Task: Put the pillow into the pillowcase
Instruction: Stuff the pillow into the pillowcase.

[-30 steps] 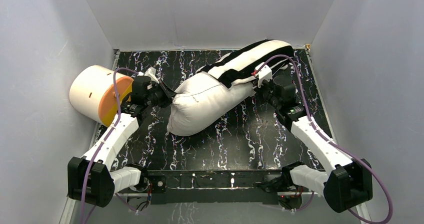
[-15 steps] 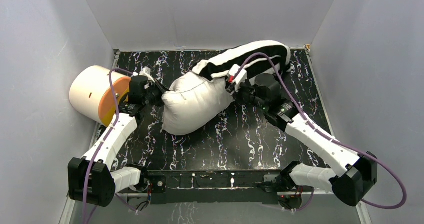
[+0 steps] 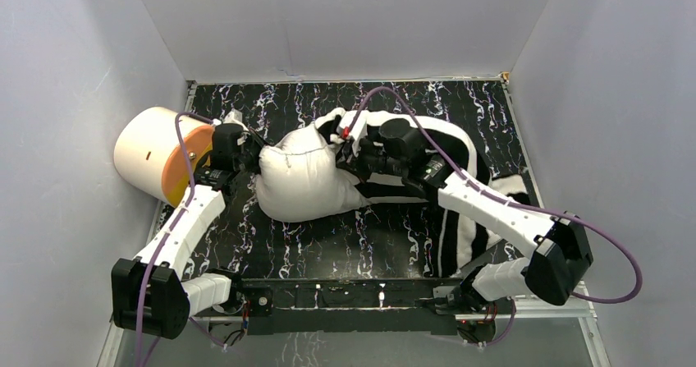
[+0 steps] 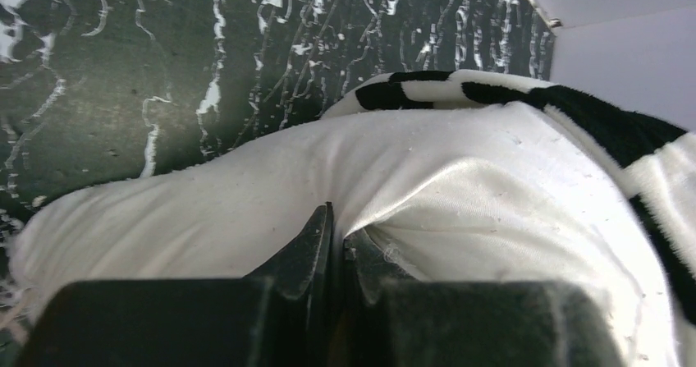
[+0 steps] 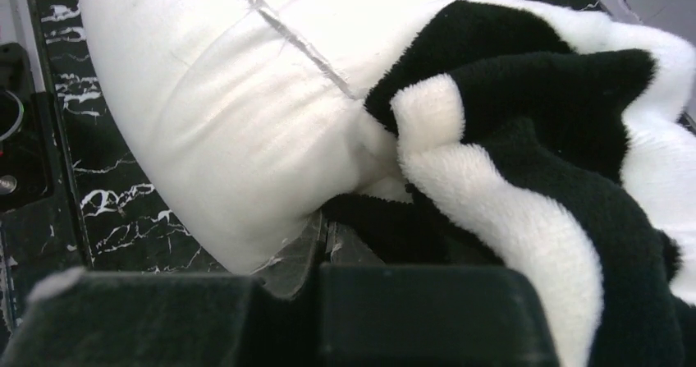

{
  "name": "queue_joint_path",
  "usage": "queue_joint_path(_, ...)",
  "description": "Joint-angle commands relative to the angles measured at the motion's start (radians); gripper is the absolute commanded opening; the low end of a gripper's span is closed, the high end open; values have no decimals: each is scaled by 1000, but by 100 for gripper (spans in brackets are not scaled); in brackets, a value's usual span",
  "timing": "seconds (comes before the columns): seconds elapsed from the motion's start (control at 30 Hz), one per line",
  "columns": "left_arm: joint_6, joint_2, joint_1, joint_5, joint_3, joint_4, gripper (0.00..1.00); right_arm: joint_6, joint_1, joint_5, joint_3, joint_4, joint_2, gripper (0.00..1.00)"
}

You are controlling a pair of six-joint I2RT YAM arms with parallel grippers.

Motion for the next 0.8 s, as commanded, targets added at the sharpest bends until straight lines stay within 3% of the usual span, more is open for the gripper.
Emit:
queue_joint_path(0.0, 73, -41, -30, -45, 80, -141, 9, 53, -86, -43, 130, 146, 32, 0)
queue_joint_path(0.07, 129, -57, -26, -108, 125, -213, 23, 73, -161, -60, 171, 104, 84, 0)
queue_joint_path(0.17, 200, -79, -25, -183, 187, -297, 42, 50, -191, -49, 227, 34, 181, 9)
queue_joint_path(0.27, 289, -79, -23, -307, 288, -384, 53, 23, -196, -62, 316, -51, 264, 17)
queue_joint_path(0.37, 437, -82, -23, -326, 399, -404, 58, -9, -208, -75, 425, -100, 357, 19)
queue_joint_path(0.53, 653, -102, -25, -140, 416, -303, 61, 24, -242, -123, 569, -132, 461, 28)
queue_joint_path(0.67, 698, -99, -25, -161, 418, -282, 62, 94, -243, -21, 678, -258, 476, 45)
queue_joint_path(0.77, 686, -81, -26, -104, 426, -266, 62, 99, -245, 43, 624, -305, 404, 54)
